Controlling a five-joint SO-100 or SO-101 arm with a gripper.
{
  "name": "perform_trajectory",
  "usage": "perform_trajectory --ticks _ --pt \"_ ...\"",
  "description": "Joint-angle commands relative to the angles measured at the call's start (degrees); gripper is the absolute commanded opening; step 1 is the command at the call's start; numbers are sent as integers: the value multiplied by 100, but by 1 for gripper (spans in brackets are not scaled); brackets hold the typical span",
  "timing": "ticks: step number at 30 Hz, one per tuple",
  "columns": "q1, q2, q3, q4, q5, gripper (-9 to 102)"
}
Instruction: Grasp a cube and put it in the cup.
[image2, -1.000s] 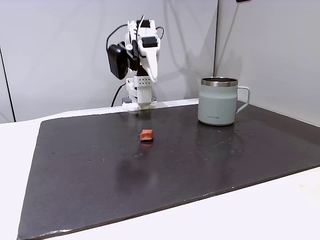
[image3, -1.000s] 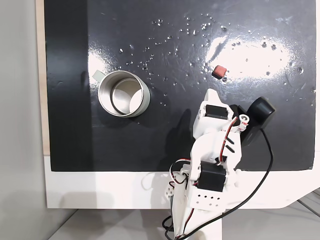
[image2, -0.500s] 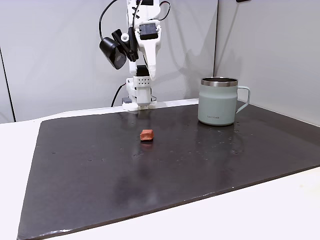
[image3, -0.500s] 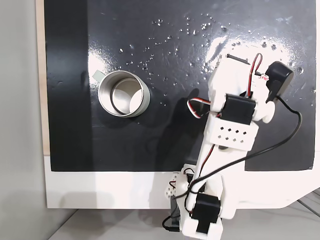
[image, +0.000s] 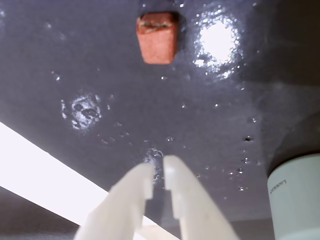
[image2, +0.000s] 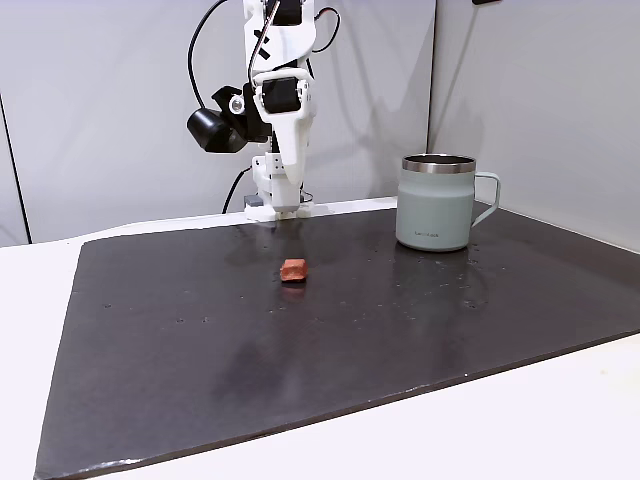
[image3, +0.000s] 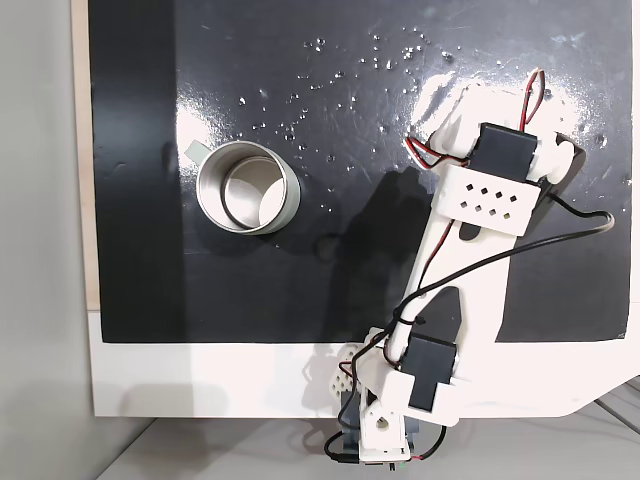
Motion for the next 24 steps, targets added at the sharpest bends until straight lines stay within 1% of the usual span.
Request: perform_trajectory --ticks 1,9,17,18,19,22,24 --pt "88 -79 -413 158 246 0" --pt "149 -483 -668 413 703 0" --pt "-9 -677 -747 475 738 0" --pt "-18 -677 -738 483 738 2" --pt "-18 -686 -721 483 738 7" --pt "-9 -738 -721 492 738 25" --pt "-9 -809 -747 527 747 30"
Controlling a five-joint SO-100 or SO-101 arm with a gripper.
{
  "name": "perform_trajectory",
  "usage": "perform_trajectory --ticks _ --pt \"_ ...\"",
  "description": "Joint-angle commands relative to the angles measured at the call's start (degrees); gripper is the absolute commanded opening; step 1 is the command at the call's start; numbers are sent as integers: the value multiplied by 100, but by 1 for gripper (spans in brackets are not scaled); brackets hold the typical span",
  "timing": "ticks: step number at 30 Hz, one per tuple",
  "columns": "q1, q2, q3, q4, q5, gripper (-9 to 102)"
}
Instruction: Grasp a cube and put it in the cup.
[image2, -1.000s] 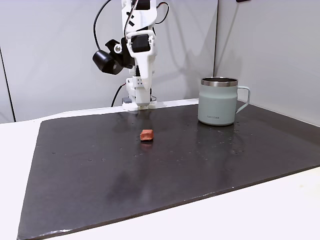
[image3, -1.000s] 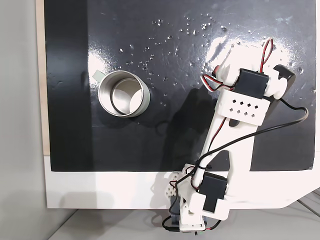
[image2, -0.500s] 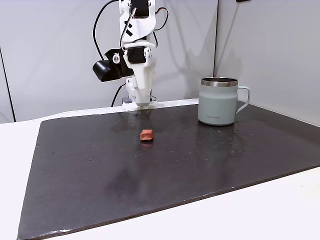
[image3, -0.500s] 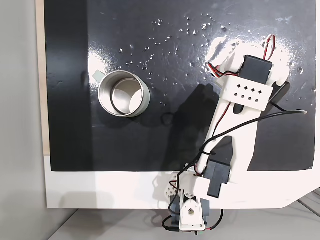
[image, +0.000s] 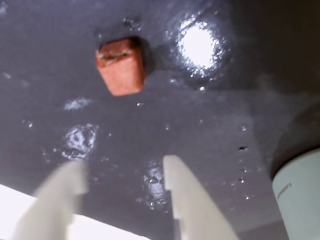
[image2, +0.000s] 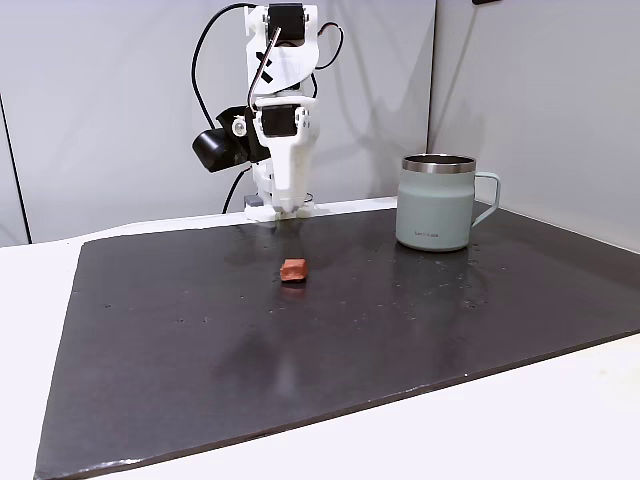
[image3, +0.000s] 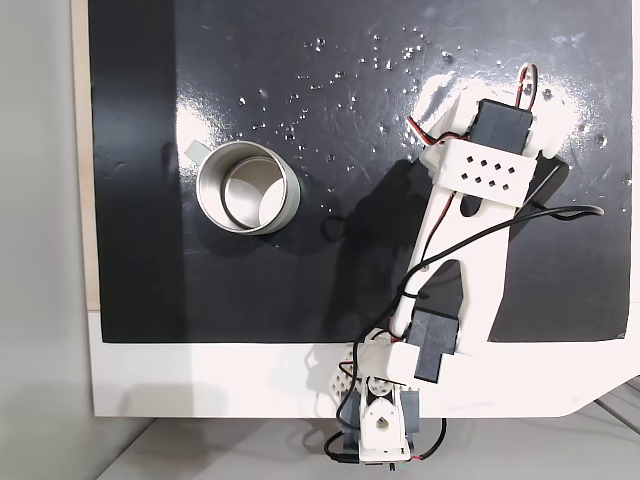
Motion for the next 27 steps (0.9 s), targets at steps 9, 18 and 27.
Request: perform_trajectory --ticks 9,18,27 --pt "-26 -255 -325 9 0 32" --pt "-132 -677 -211 -290 -35 32" --pt "-211 -747 396 -765 -35 32"
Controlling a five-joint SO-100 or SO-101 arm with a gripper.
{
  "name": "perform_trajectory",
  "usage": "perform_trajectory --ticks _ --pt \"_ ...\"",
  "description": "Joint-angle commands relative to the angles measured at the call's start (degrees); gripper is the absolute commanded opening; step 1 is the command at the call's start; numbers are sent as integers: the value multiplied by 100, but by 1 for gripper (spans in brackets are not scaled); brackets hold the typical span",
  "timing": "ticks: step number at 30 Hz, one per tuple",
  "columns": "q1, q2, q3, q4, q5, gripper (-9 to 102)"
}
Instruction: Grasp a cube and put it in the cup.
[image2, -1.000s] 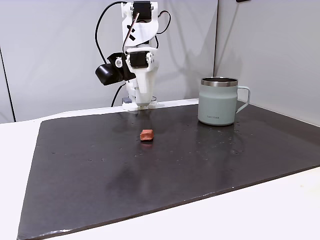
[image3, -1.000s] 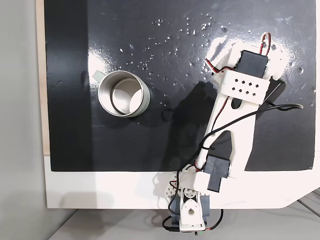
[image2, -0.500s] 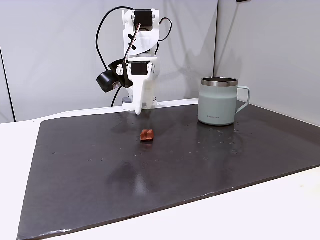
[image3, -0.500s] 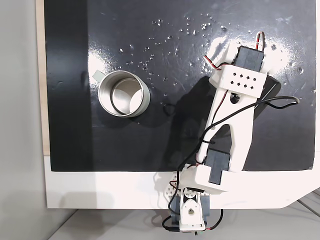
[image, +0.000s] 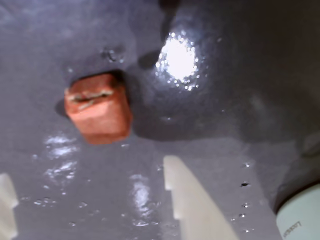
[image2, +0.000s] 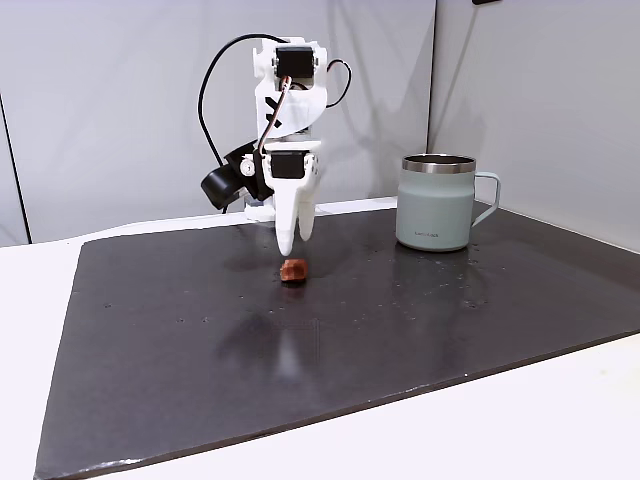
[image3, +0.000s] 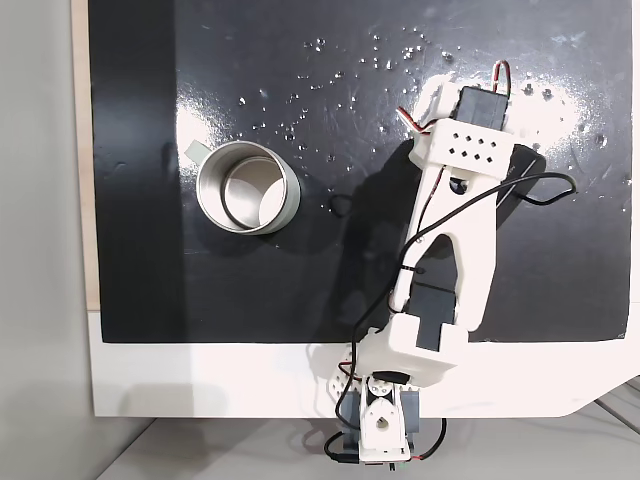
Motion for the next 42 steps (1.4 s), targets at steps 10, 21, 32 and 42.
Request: perform_trajectory --ticks 10,21,32,42 --pt "62 -44 624 -580 -70 31" --pt "105 -149 984 -896 -132 29" --pt "158 -105 1011 -905 -132 11" --pt "193 202 1055 -835 -141 6"
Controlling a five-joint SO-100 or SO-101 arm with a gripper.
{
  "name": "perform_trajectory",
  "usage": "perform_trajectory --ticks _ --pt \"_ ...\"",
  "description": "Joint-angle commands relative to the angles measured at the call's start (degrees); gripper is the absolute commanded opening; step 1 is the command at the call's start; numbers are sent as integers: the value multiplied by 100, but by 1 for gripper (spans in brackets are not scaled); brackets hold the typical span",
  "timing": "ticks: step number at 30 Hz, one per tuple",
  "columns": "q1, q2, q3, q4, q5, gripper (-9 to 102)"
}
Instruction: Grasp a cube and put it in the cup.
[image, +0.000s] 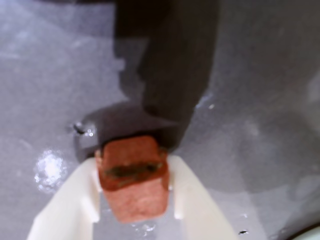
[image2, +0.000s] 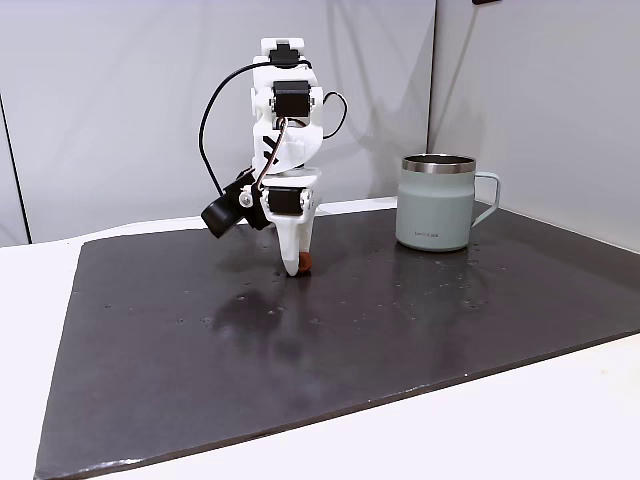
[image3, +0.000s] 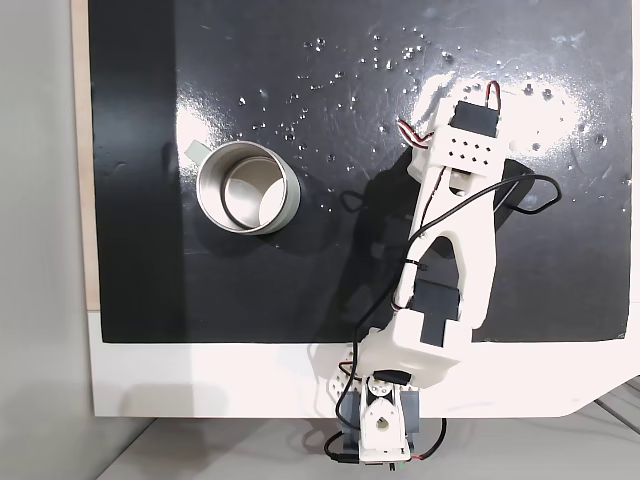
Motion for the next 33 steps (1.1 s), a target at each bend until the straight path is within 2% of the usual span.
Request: perform_trajectory --ticks 1,9,19,26,33 --pt "53 457 -26 53 -62 6" --pt "-9 1274 -396 598 -176 6" --pt "-141 2241 -1890 1951 -325 6" --pt "-378 2250 -2408 2153 -343 5" --pt "-1397 2004 -3138 2127 -536 5"
